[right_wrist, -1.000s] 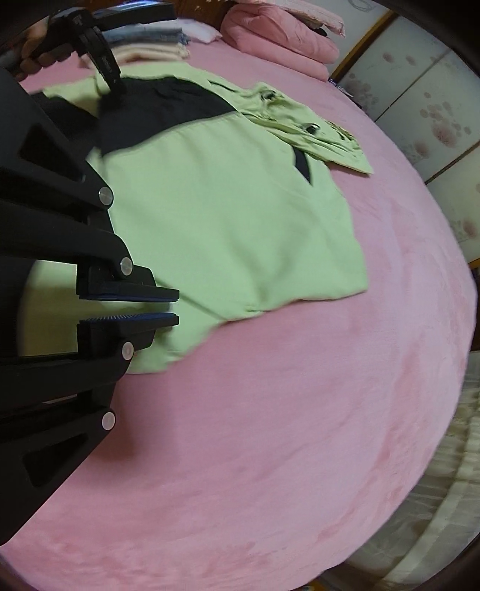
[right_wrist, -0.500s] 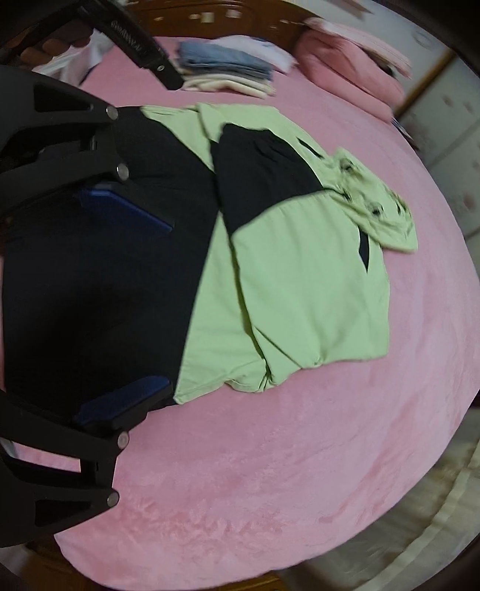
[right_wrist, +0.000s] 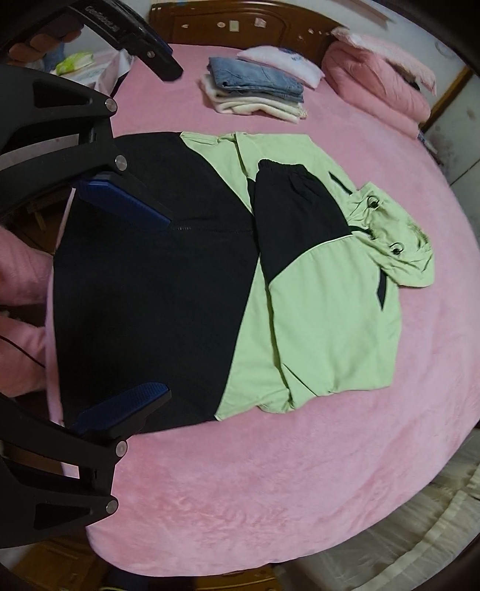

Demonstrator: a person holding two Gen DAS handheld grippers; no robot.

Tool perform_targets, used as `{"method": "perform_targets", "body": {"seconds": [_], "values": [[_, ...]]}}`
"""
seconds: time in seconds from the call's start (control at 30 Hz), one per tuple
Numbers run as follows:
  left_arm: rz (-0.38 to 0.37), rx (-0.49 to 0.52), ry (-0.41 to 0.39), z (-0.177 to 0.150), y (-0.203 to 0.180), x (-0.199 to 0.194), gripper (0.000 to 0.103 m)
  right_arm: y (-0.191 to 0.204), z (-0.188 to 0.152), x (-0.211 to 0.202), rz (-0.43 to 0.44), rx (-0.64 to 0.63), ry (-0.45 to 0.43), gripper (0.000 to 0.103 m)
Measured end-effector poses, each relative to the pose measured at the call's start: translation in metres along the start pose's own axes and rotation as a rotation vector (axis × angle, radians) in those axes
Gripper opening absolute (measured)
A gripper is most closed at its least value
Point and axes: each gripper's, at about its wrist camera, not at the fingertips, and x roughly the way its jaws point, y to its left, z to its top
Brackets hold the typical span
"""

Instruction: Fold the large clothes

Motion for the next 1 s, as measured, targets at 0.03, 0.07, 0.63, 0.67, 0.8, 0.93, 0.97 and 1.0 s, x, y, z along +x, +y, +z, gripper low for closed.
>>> {"method": "perform_targets", "body": {"seconds": [0.03, 0.07, 0.63, 0.67, 0.8, 0.93, 0.97, 1.0], "values": [[-0.007, 0.004, 0.017, 0.008, 0.013, 0.001, 0.073, 0.005, 0.003, 0.000, -0.003, 0.005, 0.026, 0.087], [-0.014, 0.010, 0.036, 0.017, 0.031, 0.002, 0.073, 0.011, 0.008, 0.000, -0.004, 0.011, 0.058, 0.087], [0.014, 0.041, -0.106, 0.288, 0.223, -0.035, 0.073, 0.062, 0.253, -0.141, 0.006, 0.079, 0.054, 0.087], [0.007, 0.067, -0.118, 0.312, 0.221, -0.041, 0.073, 0.065, 0.275, -0.151, -0.012, 0.059, 0.045, 0.087], [-0.073, 0.132, -0.119, 0.393, 0.203, -0.057, 0.073, 0.077, 0.368, -0.190, -0.005, 0.039, 0.040, 0.087], [-0.264, 0.180, -0.132, 0.480, 0.171, -0.058, 0.075, 0.096, 0.464, -0.209, 0.018, 0.018, -0.005, 0.087], [-0.337, 0.176, -0.119, 0.504, 0.162, -0.050, 0.076, 0.102, 0.484, -0.208, 0.021, 0.005, -0.014, 0.087], [-0.395, 0.164, -0.106, 0.519, 0.155, -0.043, 0.076, 0.108, 0.507, -0.205, 0.032, -0.010, -0.027, 0.087]]}}
